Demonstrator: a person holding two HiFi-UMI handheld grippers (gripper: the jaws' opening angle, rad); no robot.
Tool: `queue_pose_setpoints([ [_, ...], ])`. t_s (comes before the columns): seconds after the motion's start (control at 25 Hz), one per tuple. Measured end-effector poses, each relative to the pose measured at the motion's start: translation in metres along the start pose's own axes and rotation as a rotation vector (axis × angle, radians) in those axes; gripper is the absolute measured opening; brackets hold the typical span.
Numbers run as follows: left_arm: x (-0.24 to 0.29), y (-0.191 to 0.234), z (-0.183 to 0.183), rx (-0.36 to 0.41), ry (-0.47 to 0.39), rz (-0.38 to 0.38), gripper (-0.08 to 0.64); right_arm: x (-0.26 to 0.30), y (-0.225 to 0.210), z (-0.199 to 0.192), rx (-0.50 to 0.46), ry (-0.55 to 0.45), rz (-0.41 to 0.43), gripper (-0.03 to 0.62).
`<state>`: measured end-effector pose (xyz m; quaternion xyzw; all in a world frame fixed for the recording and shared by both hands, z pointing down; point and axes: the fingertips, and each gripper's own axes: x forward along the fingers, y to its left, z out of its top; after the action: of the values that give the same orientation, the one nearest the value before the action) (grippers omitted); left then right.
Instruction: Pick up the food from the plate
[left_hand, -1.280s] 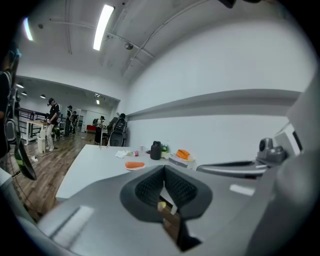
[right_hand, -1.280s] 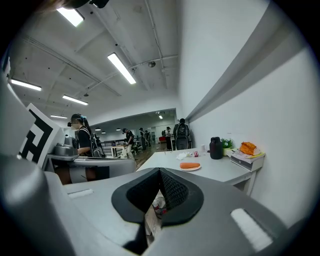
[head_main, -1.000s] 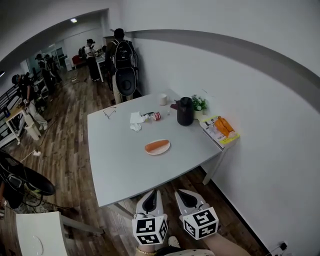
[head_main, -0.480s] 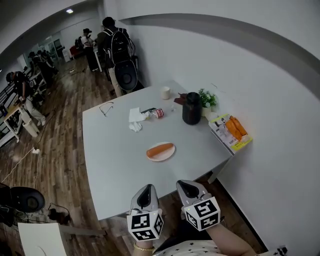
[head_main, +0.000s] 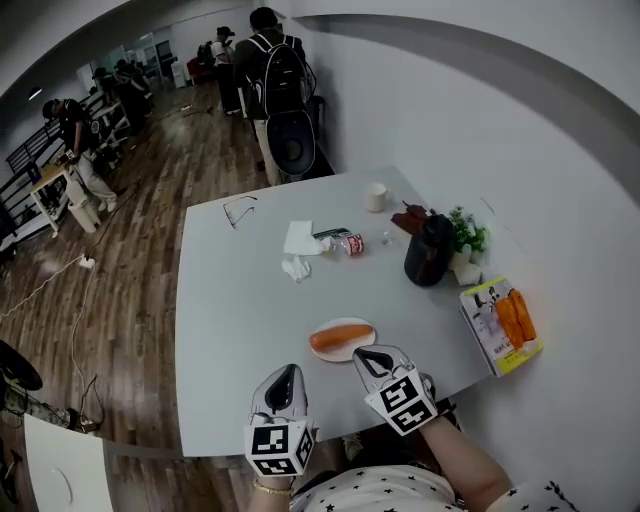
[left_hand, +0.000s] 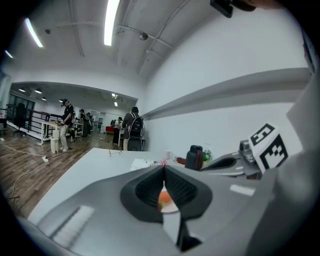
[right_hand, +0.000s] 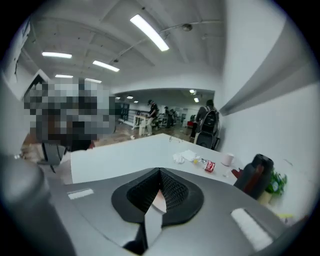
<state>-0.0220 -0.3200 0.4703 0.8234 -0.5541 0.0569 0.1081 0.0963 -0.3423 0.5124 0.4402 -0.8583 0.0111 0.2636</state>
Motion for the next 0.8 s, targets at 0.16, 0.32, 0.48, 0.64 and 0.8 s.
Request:
queue_pose_setpoints([
  [0.16,0.030,0.013,-0.010,0.004,0.029,0.018,0.008,0.056,-0.014,-0.027,-0.356,0.168,0.157,-0.002],
  [0.32,0.050,0.025,-0.033,-0.008,0.085,0.062,0.008,0.100,-0.010,-0.062,-0.545,0.345,0.387,0.118],
  [0.48,0.061,0.031,-0.047,-0.024,0.124,0.095,0.008,0.134,-0.003,-0.086,-0.676,0.456,0.547,0.219],
  [0.64,0.066,0.031,-0.055,-0.033,0.157,0.107,0.008,0.162,0.005,-0.100,-0.743,0.537,0.645,0.230],
  [0.8,0.068,0.031,-0.060,-0.042,0.175,0.113,0.008,0.171,0.011,-0.115,-0.817,0.644,0.734,0.225],
])
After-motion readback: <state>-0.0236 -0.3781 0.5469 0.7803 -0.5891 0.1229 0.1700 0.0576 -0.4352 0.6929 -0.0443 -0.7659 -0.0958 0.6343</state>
